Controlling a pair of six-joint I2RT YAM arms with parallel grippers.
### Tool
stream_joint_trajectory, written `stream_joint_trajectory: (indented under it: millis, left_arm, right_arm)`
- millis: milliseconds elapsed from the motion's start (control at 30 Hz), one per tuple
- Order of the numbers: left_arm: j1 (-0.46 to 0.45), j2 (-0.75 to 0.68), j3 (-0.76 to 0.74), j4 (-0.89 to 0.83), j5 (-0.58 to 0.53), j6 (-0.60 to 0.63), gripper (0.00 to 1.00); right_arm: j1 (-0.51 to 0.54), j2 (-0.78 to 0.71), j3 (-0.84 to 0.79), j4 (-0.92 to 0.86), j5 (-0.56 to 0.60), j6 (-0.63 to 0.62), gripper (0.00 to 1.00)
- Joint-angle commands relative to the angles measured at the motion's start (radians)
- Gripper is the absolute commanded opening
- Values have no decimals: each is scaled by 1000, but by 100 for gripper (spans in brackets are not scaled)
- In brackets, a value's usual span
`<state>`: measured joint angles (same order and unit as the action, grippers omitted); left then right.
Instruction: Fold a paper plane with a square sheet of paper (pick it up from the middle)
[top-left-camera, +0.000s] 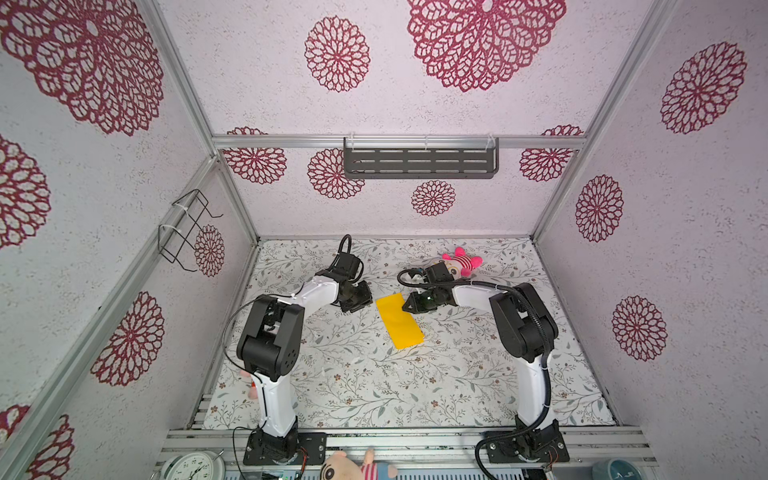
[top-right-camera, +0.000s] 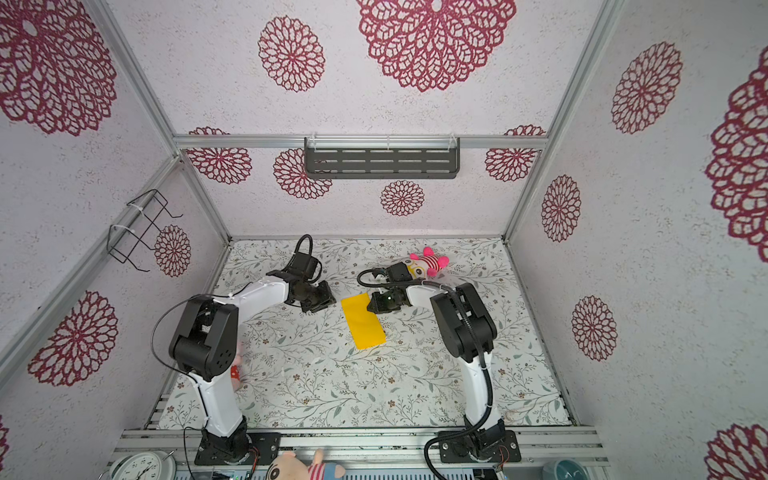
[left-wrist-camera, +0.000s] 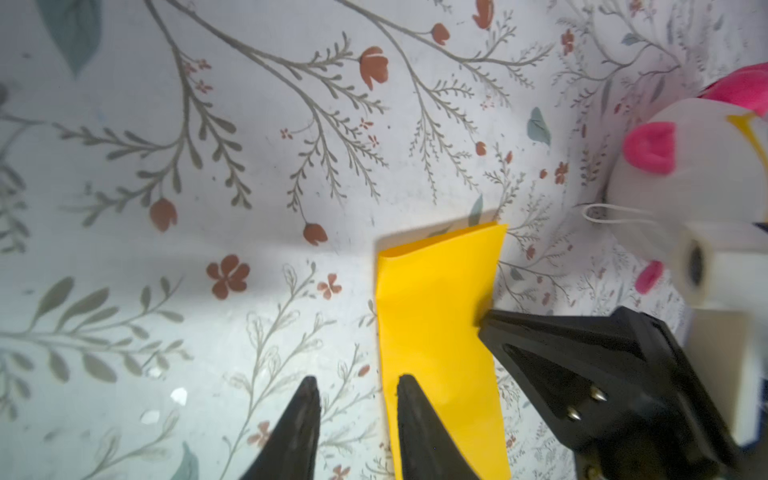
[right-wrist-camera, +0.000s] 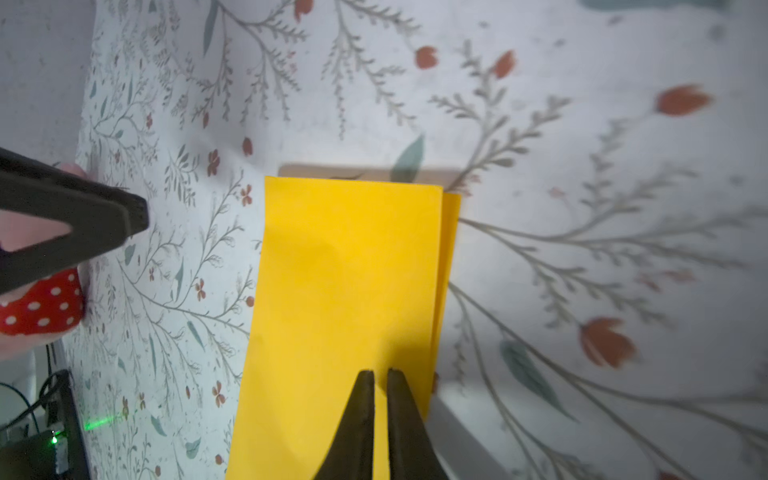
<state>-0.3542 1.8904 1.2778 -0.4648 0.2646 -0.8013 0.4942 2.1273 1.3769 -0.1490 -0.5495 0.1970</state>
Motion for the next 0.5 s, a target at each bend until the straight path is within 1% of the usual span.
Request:
stream_joint_trajectory:
  millis: [0, 67, 133, 200, 233, 300, 333, 467]
  left_arm:
    - [3, -21, -54, 123, 72, -27, 35]
    - [3, -3, -54, 146, 110, -18, 34]
    - [-5, 28, -29, 154, 142, -3, 30]
    - [-14, 63, 13, 134, 147, 11, 25]
    - [-19, 112, 36, 120, 148, 18, 22]
    - [-27, 151, 73, 86, 135, 31, 18]
    - [-32, 166, 88, 70, 126, 36, 16]
    - [-36, 198, 103, 46, 106, 43, 11]
  right_arm:
    - [16, 26, 12, -85, -47, -115, 14]
    - [17, 16, 31, -92, -58, -136, 15]
    - [21, 5, 56, -108, -52, -144, 15]
    - [21, -4, 64, -112, -51, -143, 16]
    - [22, -17, 64, -113, -42, -134, 16]
    - [23, -48, 53, -101, -23, -106, 18]
    - [24, -66, 47, -100, 0, -78, 21]
    - [34, -151, -18, -62, 26, 21, 27]
